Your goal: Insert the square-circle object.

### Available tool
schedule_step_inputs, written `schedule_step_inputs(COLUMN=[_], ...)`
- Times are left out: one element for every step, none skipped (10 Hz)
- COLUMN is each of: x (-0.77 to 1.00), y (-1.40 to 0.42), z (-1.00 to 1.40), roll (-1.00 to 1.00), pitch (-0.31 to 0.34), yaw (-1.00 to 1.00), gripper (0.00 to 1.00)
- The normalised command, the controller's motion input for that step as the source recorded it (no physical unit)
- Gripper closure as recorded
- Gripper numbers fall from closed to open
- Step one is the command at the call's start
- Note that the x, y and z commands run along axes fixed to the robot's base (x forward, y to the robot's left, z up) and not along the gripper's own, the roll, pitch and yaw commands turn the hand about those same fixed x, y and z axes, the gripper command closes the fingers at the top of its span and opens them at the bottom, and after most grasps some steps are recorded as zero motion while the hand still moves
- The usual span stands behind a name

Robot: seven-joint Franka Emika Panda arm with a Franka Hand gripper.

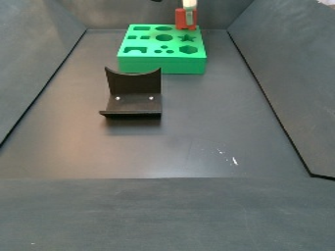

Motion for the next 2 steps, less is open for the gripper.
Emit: schedule_step_inputs(x=[0.00, 0.00], y=[-0.11, 0.00], z=[-0.02, 0.00], roll=[0.01, 0.00], pitch=[-0.029, 0.000], yaw=[0.00, 0.00], gripper=[1.00, 1.00])
